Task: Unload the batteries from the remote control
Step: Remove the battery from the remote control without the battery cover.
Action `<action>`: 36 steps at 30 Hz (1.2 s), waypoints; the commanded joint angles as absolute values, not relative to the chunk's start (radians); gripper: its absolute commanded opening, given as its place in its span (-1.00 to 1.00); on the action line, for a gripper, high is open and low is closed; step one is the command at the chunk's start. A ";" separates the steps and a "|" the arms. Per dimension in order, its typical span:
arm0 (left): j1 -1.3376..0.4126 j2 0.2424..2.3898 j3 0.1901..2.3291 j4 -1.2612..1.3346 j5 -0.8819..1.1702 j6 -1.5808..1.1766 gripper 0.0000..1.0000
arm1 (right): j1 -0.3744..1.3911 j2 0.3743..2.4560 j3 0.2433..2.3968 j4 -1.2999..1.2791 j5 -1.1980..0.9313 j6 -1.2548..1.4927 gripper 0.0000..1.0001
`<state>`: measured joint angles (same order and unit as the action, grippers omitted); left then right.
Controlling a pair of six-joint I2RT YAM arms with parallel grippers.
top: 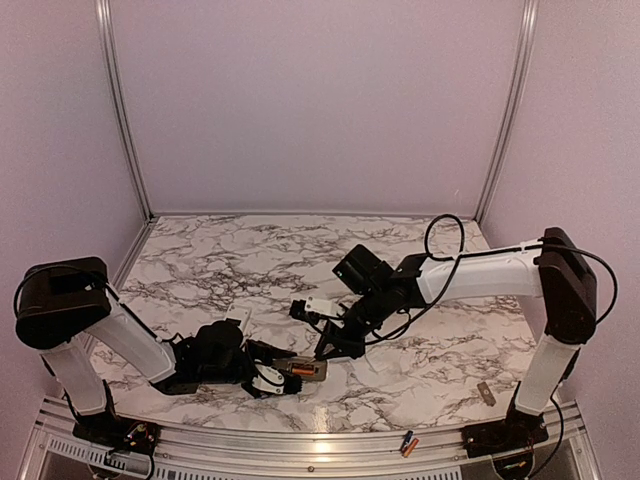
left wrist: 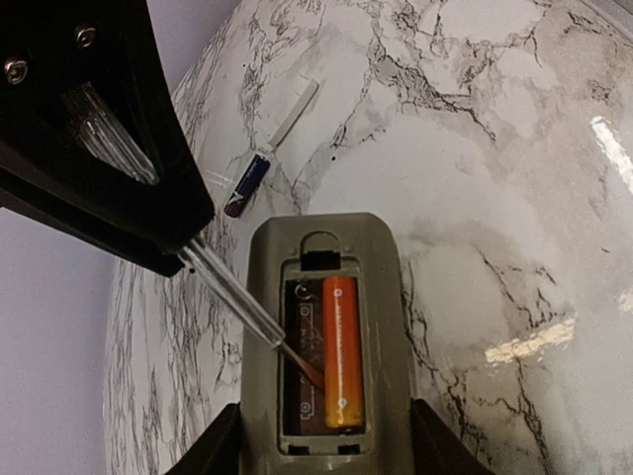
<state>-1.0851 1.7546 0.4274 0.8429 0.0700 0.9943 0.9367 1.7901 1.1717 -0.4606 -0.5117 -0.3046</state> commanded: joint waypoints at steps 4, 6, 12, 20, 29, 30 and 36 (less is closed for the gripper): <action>-1.095 1.732 0.458 0.797 0.164 1.007 -1.00 | 0.975 1.928 1.156 -0.530 -0.376 -0.364 -1.00; -1.095 1.738 0.455 0.825 0.130 1.008 -1.00 | 0.956 1.932 1.165 -0.520 -0.435 -0.349 -1.00; -1.095 1.751 0.434 0.898 0.088 1.014 -1.00 | 0.918 1.904 1.159 -0.482 -0.446 -0.298 -1.00; -1.095 1.753 0.433 0.902 0.079 1.013 -1.00 | 0.917 1.894 1.154 -0.458 -0.413 -0.273 -1.00; -1.094 1.749 0.430 0.913 0.073 1.006 -1.00 | 0.917 1.814 1.138 -0.436 -0.413 -0.248 -1.00; -1.094 1.747 0.430 0.913 0.074 1.005 -1.00 | 0.917 1.809 1.137 -0.436 -0.415 -0.246 -1.00; -1.094 1.737 0.428 0.913 0.068 0.996 -1.00 | 0.917 1.776 1.125 -0.443 -0.412 -0.241 -1.00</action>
